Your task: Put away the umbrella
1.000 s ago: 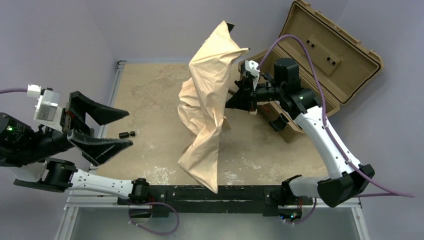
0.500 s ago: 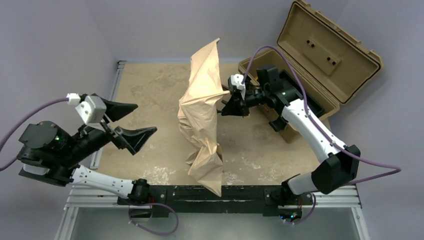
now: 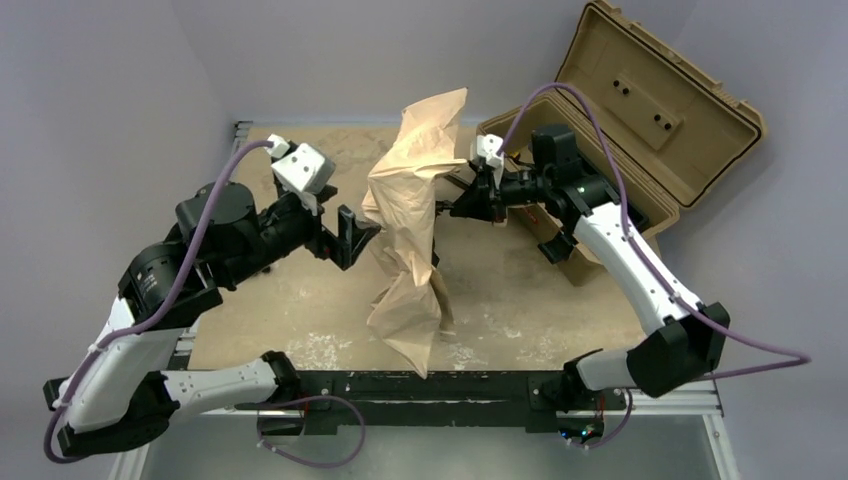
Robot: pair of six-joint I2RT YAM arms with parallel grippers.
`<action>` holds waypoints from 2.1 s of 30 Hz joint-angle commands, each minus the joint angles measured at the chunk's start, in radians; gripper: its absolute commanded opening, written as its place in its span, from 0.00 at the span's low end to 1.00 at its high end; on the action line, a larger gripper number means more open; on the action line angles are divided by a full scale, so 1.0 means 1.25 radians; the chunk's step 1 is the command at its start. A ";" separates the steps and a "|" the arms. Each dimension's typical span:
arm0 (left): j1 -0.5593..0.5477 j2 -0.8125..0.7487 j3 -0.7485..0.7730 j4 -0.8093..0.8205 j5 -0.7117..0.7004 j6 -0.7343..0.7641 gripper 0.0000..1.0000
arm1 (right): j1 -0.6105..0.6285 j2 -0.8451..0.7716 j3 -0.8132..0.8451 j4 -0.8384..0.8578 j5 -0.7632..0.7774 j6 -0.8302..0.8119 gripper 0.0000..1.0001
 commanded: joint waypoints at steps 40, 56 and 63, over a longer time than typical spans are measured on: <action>0.127 -0.224 -0.915 0.568 0.167 -0.204 0.05 | -0.009 0.098 -0.086 0.185 -0.109 0.084 0.00; 0.126 -0.119 -0.928 0.927 0.107 -0.245 0.00 | 0.076 0.067 -0.131 -0.023 -0.078 -0.083 0.00; 0.126 -0.100 -1.035 0.928 0.178 -0.278 0.00 | 0.074 0.090 -0.075 -0.115 -0.012 -0.187 0.00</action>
